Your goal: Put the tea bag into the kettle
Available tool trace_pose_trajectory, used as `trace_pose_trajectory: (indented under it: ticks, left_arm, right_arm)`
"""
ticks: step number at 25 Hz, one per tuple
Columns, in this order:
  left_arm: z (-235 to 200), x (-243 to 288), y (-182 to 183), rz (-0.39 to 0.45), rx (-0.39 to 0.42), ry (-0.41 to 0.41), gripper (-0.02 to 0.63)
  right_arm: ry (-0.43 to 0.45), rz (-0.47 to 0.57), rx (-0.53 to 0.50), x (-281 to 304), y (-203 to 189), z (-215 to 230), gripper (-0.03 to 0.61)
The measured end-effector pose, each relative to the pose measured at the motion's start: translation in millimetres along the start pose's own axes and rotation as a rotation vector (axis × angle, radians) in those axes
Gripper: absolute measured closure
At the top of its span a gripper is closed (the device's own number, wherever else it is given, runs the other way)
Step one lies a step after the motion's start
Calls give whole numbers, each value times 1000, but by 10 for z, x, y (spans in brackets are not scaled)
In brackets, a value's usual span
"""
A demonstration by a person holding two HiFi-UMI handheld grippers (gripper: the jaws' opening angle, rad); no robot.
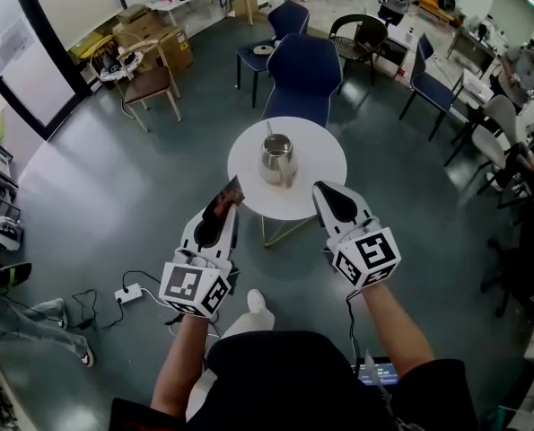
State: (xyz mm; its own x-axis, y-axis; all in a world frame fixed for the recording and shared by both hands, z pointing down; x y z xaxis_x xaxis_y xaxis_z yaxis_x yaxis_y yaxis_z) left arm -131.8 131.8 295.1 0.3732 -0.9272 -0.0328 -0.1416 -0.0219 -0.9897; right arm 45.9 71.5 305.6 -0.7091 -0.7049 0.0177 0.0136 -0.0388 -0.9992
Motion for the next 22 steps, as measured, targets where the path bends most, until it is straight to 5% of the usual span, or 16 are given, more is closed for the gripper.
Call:
trace_pose_trajectory:
  ticks: [22]
  left_arm:
    - [-1165,720,97,-8,-29,-88,574]
  right_arm:
    - [-72,-21,-28,1250,99,179,560]
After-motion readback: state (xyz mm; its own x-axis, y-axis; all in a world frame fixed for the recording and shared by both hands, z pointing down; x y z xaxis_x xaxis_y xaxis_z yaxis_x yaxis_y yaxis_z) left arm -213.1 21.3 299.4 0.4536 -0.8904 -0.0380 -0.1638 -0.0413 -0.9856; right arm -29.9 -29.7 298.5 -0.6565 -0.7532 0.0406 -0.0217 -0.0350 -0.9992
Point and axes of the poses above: the fingertips, and each gripper's own axes: x forward along the fingers, z to its right, y out of its top, the point moved 3 cm from there along -x, backward along the fingers
